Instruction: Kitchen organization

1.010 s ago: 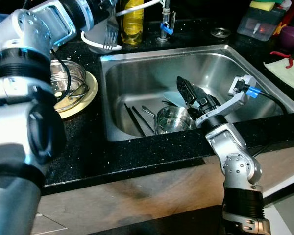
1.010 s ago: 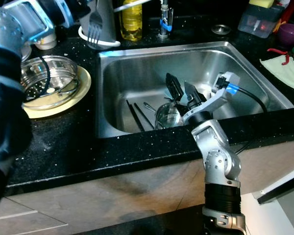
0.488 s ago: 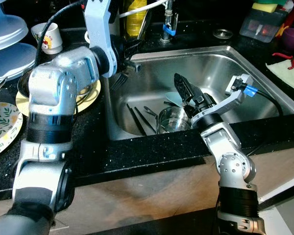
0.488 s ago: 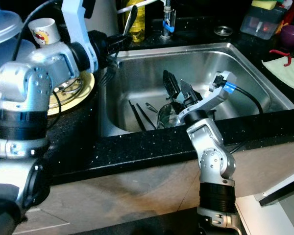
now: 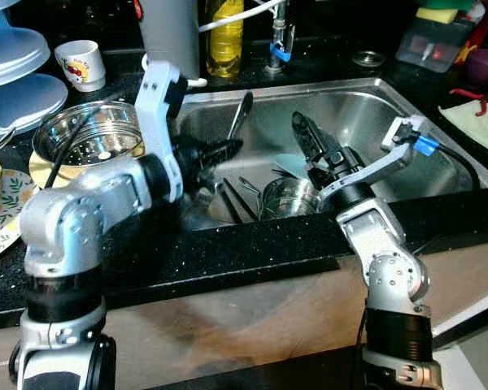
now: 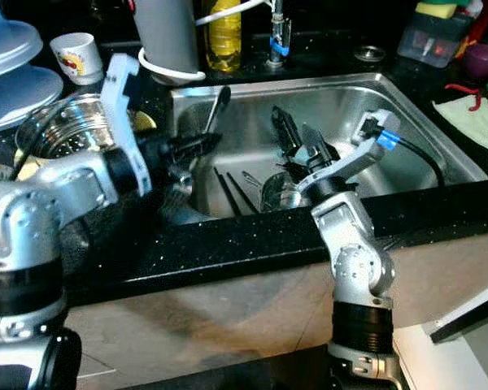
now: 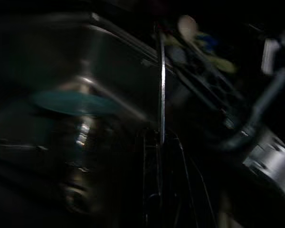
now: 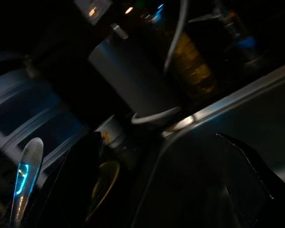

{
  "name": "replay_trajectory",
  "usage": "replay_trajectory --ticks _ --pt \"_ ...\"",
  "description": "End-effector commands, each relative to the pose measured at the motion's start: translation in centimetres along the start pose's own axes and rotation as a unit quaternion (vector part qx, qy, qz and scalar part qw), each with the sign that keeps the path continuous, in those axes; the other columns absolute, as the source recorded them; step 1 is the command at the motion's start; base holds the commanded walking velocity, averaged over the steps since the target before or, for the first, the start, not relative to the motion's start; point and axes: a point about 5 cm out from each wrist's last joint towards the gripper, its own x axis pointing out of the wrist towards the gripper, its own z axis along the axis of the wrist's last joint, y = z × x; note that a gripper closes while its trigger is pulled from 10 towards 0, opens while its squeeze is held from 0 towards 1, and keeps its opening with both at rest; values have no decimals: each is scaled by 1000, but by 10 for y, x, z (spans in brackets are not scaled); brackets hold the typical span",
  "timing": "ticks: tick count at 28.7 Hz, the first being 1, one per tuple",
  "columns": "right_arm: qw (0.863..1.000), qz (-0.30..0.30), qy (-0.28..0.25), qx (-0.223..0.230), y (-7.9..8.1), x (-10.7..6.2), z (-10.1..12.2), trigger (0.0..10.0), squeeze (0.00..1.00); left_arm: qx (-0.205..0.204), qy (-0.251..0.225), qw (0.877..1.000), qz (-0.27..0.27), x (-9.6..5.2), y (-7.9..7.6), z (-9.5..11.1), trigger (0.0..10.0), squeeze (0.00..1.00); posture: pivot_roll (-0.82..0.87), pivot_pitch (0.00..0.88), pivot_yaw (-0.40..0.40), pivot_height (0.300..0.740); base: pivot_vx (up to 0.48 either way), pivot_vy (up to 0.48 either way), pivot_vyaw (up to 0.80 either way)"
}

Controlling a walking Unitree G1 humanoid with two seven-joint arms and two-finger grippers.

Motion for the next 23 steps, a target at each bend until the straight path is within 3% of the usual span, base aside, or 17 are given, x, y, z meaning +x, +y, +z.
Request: replay_trajectory --ticks 1,4,12,13,14,23 --pt "999 39 13 0 14 3 0 10000 1000 -19 3 999 -29 -4 -6 -5 0 0 -60 175 2 740 0 0 0" --pt "998 61 27 0 22 3 0 10000 1000 -34 5 999 -33 -8 -9 -11 0 0 -64 168 1 740 0 0 0" --pt "996 65 65 11 25 2 -4 10000 1000 -48 8 999 -20 -12 -8 -13 0 0 -66 159 -1 740 0 0 0" --pt "995 67 74 13 25 2 -5 10000 729 -49 11 999 -19 -13 -8 -14 0 0 -67 155 0 740 0 0 0" --pt "994 72 84 16 26 1 -6 10000 0 -49 14 999 -19 -14 -8 -15 0 0 -67 153 0 740 0 0 0" --pt "989 81 126 4 28 -1 -16 10000 0 -63 14 997 -30 -14 -11 -18 0 0 -64 147 -3 740 0 0 0"
